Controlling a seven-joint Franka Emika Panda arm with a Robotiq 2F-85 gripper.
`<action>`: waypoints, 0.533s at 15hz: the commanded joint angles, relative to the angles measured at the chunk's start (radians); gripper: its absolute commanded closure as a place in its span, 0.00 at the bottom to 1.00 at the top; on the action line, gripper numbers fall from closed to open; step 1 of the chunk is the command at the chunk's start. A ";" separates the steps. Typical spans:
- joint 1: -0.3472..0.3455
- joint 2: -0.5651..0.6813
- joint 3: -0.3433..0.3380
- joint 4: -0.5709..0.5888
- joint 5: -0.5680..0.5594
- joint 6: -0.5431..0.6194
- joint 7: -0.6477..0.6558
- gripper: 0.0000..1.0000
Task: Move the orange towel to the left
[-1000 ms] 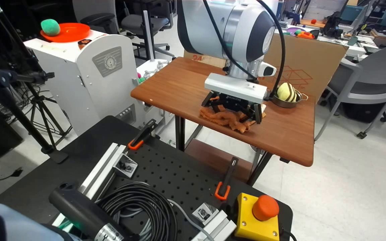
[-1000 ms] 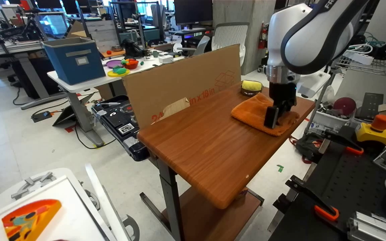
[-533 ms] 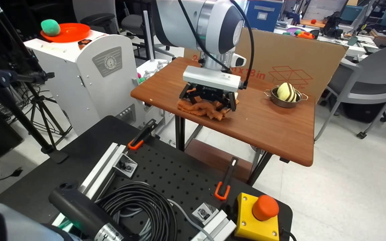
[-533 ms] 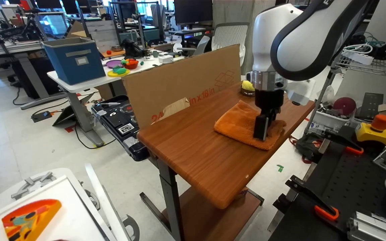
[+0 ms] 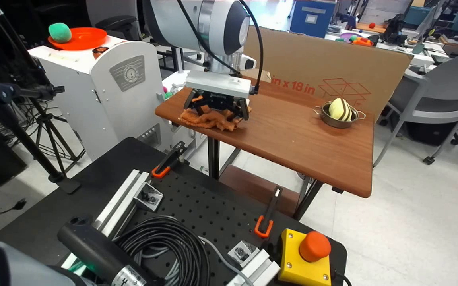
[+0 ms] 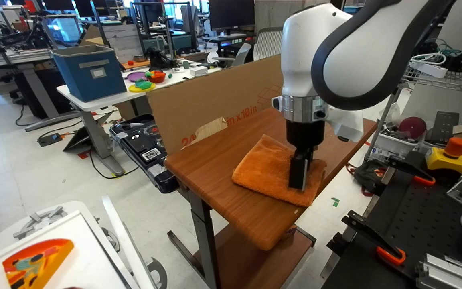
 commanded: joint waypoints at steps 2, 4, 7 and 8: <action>0.024 -0.014 0.009 -0.007 0.017 0.031 -0.014 0.00; 0.029 -0.051 0.005 -0.007 0.017 0.011 -0.005 0.00; 0.040 -0.157 0.000 -0.034 0.015 -0.010 0.030 0.00; 0.045 -0.208 -0.002 -0.051 0.015 -0.021 0.049 0.00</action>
